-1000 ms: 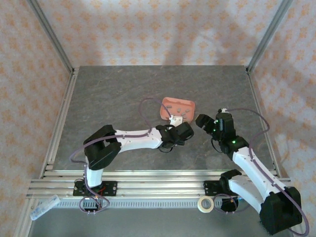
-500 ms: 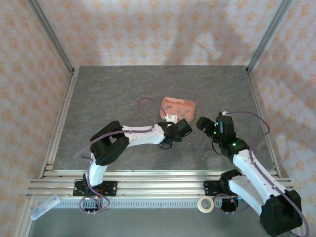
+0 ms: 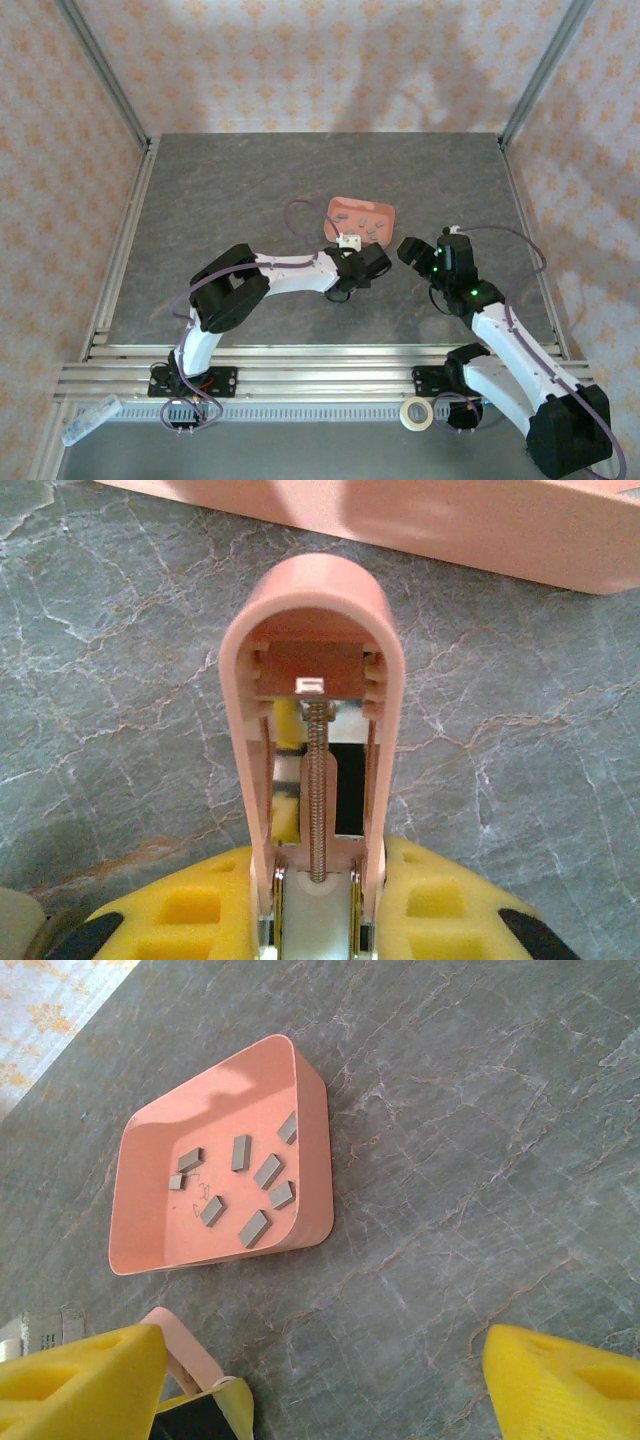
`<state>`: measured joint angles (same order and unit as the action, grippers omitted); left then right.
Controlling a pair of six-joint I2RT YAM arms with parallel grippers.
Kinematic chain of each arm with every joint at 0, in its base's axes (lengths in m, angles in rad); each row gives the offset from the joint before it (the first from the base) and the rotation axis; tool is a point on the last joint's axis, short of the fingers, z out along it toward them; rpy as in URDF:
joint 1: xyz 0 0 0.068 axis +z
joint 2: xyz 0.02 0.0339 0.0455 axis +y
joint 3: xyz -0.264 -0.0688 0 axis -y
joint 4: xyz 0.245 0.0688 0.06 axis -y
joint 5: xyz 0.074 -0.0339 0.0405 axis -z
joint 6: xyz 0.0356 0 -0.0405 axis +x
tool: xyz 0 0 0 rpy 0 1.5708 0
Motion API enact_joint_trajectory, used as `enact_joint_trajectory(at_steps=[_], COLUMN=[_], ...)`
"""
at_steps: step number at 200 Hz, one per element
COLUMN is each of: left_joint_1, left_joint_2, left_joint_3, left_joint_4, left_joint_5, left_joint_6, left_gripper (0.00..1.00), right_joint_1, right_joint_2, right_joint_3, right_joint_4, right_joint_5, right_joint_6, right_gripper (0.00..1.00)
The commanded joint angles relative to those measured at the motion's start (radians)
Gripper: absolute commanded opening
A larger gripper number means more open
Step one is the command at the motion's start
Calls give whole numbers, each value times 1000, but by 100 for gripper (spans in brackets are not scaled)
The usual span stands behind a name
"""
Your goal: Load the staples into the stapler
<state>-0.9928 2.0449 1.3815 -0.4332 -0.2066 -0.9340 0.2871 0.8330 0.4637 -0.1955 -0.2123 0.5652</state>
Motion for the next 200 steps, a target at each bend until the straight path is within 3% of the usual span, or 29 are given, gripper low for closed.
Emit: enact_joint_trajectory(at_steps=[1, 72, 140, 200], left_joint_1=[1, 1, 2, 0], left_joint_2=[14, 4, -16, -144], left_joint_3=[25, 40, 39, 3], left_joint_4=[-32, -42, -49, -40], left_joint_5=[-6, -8, 5, -10], left_joint_6=[-8, 9, 10, 38], left_gripper=[27, 47, 52, 61], right_joint_1=[-3, -3, -3, -4], right_joint_2=[-6, 14, 44, 133], right_joint_3=[0, 18, 39, 113], right_joint_4=[-18, -19, -15, -38], right_joint_5=[19, -6, -27, -112], right_joint_6=[7, 0, 1, -10], right_gripper=[82, 83, 83, 82])
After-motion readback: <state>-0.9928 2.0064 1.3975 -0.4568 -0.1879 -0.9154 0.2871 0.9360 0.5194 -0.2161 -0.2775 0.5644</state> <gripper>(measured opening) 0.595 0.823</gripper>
